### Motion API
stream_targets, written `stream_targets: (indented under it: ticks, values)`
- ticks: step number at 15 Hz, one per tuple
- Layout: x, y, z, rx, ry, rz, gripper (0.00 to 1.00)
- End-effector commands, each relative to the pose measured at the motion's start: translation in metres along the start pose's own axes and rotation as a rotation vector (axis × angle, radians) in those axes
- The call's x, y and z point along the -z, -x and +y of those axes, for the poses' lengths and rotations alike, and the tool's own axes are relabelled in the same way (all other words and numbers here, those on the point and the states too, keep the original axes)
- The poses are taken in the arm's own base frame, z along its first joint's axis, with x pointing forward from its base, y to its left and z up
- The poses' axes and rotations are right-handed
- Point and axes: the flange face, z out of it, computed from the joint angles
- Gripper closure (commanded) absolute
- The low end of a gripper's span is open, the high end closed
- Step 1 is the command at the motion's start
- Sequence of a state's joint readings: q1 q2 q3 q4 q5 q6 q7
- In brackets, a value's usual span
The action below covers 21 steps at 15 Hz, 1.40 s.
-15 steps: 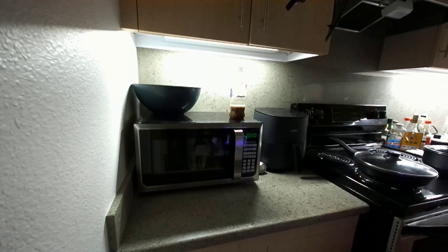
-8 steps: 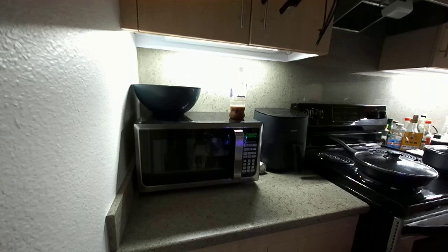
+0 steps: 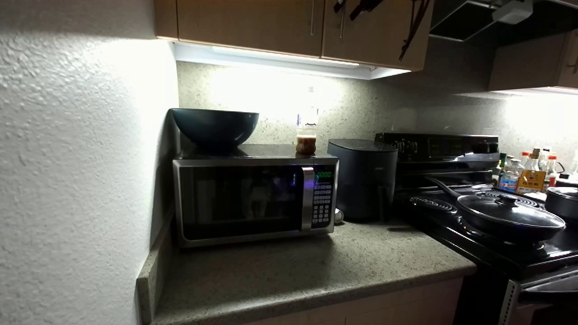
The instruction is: Open the right door of the cabinet
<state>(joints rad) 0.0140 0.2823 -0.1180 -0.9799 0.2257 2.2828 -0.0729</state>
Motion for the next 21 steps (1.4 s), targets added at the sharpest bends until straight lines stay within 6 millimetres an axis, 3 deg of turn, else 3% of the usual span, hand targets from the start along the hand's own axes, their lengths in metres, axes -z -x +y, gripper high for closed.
stream_targets:
  ticks: [1,5,7,11,18,21]
  values:
    - [-0.001,-0.007,0.004,0.019,-0.004,0.028,0.65]
    - [0.001,-0.008,0.007,0.008,-0.015,0.030,0.90]
    - [0.003,-0.007,0.006,-0.004,-0.029,0.026,0.97]
    - [0.020,-0.002,0.007,-0.022,0.010,-0.032,0.93]
    - [0.080,0.008,0.005,-0.057,0.053,-0.148,0.93]
    - [0.097,0.013,-0.001,-0.105,0.068,-0.136,0.93]
